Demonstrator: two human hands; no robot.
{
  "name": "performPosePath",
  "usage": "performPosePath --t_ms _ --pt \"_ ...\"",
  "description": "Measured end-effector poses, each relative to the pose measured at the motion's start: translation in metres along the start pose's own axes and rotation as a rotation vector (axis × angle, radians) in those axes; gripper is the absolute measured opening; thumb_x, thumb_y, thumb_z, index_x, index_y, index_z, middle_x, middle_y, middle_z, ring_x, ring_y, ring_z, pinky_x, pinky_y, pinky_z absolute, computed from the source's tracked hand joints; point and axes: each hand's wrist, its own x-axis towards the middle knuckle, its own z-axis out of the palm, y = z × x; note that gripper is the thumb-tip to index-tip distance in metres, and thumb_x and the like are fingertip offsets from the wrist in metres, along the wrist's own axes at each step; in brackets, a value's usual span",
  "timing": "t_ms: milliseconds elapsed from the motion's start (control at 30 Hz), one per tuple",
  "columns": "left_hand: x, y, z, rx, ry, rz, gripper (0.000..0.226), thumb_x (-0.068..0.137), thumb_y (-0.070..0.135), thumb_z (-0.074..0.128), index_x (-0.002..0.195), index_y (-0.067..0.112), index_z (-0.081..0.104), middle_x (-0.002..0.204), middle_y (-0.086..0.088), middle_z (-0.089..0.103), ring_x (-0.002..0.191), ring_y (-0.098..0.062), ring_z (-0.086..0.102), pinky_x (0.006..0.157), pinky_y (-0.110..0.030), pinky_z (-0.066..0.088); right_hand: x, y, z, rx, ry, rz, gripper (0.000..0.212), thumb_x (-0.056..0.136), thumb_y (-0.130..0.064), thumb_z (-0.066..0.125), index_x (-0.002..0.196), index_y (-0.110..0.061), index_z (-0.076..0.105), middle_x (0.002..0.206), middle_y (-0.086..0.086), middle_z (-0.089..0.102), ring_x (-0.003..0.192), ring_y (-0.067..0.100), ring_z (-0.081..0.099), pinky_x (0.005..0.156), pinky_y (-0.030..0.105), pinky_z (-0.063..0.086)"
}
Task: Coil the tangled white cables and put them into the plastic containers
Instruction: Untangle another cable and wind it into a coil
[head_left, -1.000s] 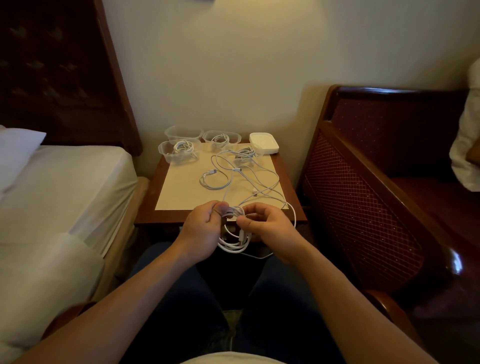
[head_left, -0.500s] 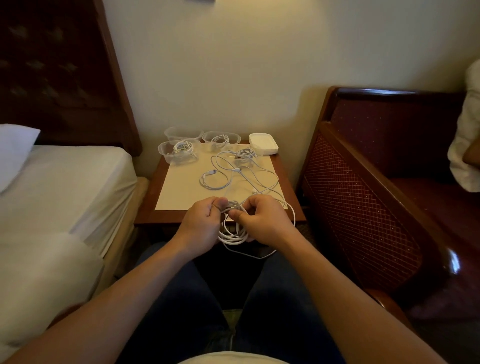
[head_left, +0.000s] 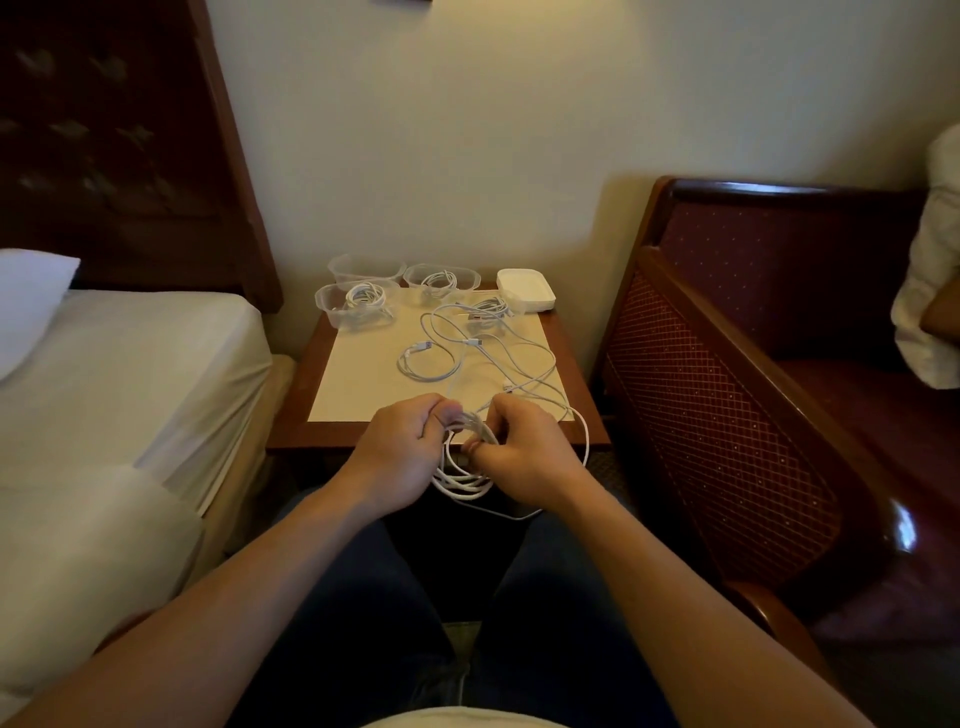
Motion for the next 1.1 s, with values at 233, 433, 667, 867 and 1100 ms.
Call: performPosePath --t_ms 233,433,667,867,1100 --pt "0.001 0.006 -0.005 -0.168 0.026 -0.067 0.029 0.108 0.024 0.045 0.092 0.02 0.069 0.065 0.016 0.067 0.056 0.001 0.058 0.055 -0.02 0.041 -0.009 0.015 -0.017 1.022 -0.448 0.11 0.02 0.088 -0.02 0.068 0.099 -0.005 0.064 0.09 0.013 0.072 0.08 0.02 0.071 0.069 0.028 0.061" --pt "0.006 0.013 -0.029 -0.351 -0.152 -0.175 0.03 0.108 0.025 0.044 0.096 0.009 0.066 0.058 0.005 0.063 0.051 -0.007 0.056 0.046 -0.017 0.042 0.002 0.022 -0.02 0.803 -0.408 -0.043 0.02 0.087 0.007 0.068 0.101 -0.006 0.073 0.086 0.014 0.075 0.076 0.02 0.073 0.072 0.03 0.061" --pt "0.012 0.003 -0.048 0.369 -0.212 0.134 0.029 0.105 0.035 0.048 0.094 0.022 0.072 0.084 0.008 0.069 0.078 -0.007 0.06 0.068 -0.019 0.043 0.011 0.026 -0.028 0.273 -0.459 -0.134 0.032 0.095 0.01 0.059 0.122 -0.002 0.071 0.092 0.014 0.072 0.081 0.022 0.066 0.076 0.033 0.059" --pt "0.013 -0.011 -0.025 0.381 -0.052 0.275 0.024 0.104 0.021 0.053 0.097 0.01 0.073 0.081 0.005 0.065 0.075 -0.011 0.058 0.065 -0.014 0.038 0.001 0.028 -0.011 0.301 -0.447 -0.011 0.042 0.093 0.017 0.046 0.123 -0.002 0.069 0.086 0.004 0.063 0.075 0.006 0.057 0.07 0.024 0.047" --pt "0.017 -0.01 -0.011 0.287 0.188 0.214 0.022 0.105 0.016 0.051 0.102 0.011 0.073 0.09 0.007 0.066 0.082 -0.01 0.06 0.071 -0.014 0.04 -0.001 0.004 -0.008 0.737 -0.309 0.063 0.026 0.093 0.008 0.059 0.112 -0.002 0.074 0.101 0.023 0.073 0.089 0.029 0.069 0.083 0.038 0.057"
